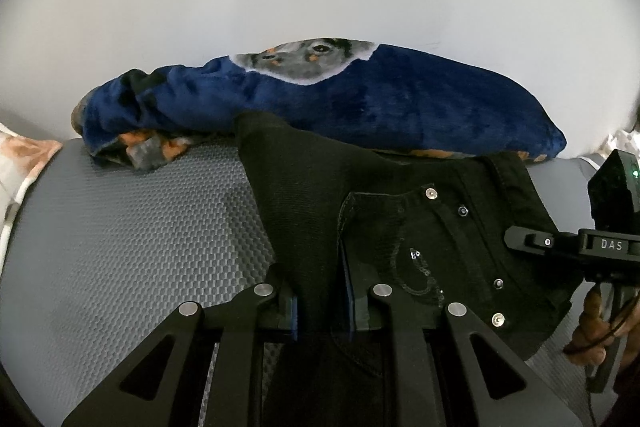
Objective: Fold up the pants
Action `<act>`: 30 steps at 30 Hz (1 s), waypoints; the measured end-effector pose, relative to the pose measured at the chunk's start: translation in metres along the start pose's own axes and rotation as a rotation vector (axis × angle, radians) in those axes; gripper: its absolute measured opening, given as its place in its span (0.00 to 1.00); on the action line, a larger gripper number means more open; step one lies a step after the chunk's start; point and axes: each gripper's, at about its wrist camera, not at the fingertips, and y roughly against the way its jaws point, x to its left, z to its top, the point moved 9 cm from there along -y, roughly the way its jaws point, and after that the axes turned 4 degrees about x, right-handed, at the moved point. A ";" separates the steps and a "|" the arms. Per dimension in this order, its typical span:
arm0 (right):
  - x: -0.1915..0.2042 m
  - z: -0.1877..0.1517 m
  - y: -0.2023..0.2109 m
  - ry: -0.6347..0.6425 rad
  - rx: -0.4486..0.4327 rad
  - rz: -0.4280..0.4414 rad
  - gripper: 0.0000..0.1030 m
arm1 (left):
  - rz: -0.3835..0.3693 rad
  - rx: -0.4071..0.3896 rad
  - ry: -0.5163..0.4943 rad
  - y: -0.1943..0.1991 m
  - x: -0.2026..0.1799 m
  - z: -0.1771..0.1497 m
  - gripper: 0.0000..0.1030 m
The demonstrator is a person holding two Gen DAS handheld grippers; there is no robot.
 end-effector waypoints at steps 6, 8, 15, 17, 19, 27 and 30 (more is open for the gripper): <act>-0.002 0.003 -0.005 0.009 -0.001 -0.003 0.21 | 0.004 0.003 0.003 -0.006 0.004 -0.002 0.18; -0.003 0.003 -0.007 0.008 -0.005 -0.004 0.21 | 0.003 0.003 0.007 -0.008 0.005 -0.003 0.18; -0.007 -0.004 -0.008 0.007 -0.019 -0.017 0.21 | 0.026 -0.006 0.014 -0.015 0.010 -0.007 0.26; -0.007 -0.005 -0.009 0.019 -0.022 -0.034 0.21 | 0.051 -0.008 0.020 -0.016 0.013 -0.008 0.34; -0.006 -0.007 -0.010 0.032 -0.030 -0.057 0.22 | 0.057 -0.015 0.031 -0.016 0.015 -0.010 0.38; 0.002 -0.006 -0.008 0.117 -0.121 -0.219 0.44 | 0.194 -0.035 0.029 -0.011 0.029 -0.014 0.72; 0.012 -0.005 0.002 0.169 -0.180 -0.291 0.45 | 0.244 -0.062 0.018 -0.003 0.032 -0.014 0.79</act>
